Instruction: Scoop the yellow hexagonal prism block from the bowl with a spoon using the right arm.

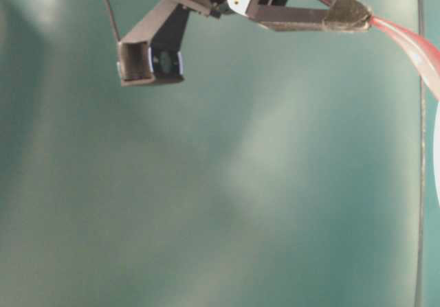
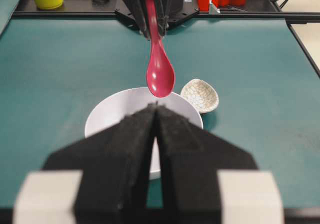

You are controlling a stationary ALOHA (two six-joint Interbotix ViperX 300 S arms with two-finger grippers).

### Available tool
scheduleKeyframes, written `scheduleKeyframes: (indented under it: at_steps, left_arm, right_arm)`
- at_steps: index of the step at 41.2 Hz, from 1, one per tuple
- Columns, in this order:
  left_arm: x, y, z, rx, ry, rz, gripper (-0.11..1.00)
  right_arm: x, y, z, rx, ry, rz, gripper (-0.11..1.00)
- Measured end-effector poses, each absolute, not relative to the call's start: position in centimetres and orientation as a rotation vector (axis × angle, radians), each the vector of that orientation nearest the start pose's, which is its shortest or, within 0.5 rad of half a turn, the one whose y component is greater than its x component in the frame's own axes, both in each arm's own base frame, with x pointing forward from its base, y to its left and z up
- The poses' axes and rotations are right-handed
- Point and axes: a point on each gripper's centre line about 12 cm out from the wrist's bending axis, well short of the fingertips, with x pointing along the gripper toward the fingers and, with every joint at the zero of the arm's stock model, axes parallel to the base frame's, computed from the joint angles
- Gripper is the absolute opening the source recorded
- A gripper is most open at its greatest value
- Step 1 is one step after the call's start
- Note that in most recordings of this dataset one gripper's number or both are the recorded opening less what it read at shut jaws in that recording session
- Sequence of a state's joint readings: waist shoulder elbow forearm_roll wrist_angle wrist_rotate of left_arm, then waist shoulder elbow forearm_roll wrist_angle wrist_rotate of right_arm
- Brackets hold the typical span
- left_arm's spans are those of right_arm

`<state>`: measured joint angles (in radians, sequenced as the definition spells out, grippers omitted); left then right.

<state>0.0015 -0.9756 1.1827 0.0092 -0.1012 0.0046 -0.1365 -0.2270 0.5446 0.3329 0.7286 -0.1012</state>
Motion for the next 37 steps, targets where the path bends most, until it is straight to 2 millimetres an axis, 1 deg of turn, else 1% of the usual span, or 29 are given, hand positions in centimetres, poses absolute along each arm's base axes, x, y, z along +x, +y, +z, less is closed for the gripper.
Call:
scheduleKeyframes:
  at_steps: [10,21,28,37]
  left_arm:
    - [19.6,0.0,27.1,0.015,0.106,0.0,0.01]
    - [19.6,0.0,27.1,0.015,0.106,-0.002,0.01]
    - [19.6,0.0,27.1,0.017,0.106,0.0,0.01]
    - [19.6,0.0,27.1,0.017,0.104,0.0,0.01]
  right_arm:
    - [34.2,-2.1,24.1,0.339,1.032,-0.008,0.24]
    - [36.1,-2.2,23.8,0.343,1.084,0.006,0.24]
    - [37.0,-2.2,23.1,0.362,1.15,0.007,0.24]
    - [37.5,-2.5,22.0,0.383,1.227,-0.048,0.24]
